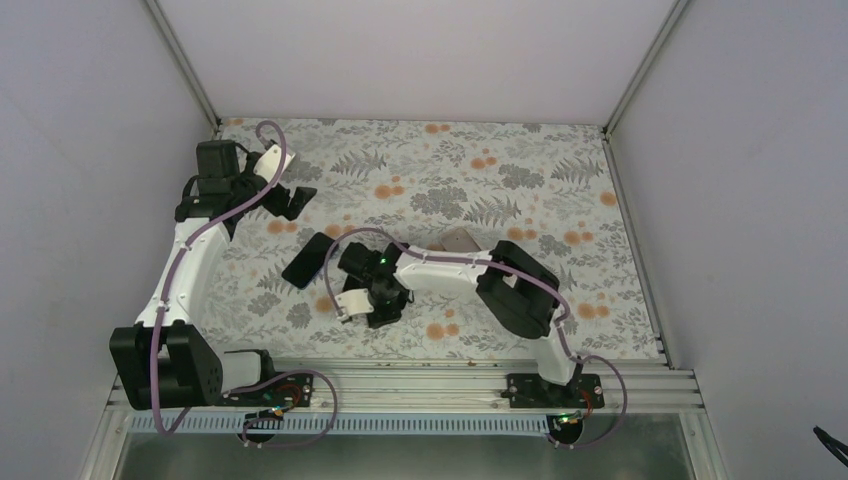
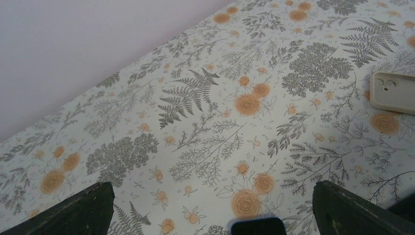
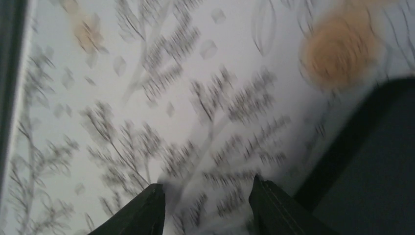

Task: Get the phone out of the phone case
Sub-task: Adjust the phone at the center of the board, then pick up the phone at the center of the board.

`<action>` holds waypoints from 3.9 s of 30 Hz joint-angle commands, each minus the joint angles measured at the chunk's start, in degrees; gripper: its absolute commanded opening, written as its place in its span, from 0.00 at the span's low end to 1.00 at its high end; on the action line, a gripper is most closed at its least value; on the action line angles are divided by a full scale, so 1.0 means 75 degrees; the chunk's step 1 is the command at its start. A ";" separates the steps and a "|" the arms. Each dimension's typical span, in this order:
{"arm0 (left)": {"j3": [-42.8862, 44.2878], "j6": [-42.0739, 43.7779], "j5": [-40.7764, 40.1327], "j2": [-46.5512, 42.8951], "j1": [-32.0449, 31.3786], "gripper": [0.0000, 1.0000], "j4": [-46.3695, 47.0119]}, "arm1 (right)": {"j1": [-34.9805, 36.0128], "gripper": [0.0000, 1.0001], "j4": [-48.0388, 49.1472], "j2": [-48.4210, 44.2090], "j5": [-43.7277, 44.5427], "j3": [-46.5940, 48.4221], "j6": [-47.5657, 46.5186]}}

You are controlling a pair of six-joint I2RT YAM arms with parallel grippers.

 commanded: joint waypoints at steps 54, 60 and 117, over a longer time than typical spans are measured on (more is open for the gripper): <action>-0.0967 0.0005 0.0143 -0.0917 0.0568 1.00 0.0751 | -0.1912 1.00 -0.0522 0.0996 0.0745 0.1712 -0.5134; -0.1084 0.0037 0.0263 -0.0825 0.0634 1.00 0.0850 | -0.1929 0.99 -0.1210 0.1545 0.0747 0.2332 -0.5289; 0.2312 -0.0325 0.2956 0.3491 -0.0734 1.00 -0.3172 | -0.2593 0.61 0.1459 -0.1316 0.0864 0.1260 -0.0007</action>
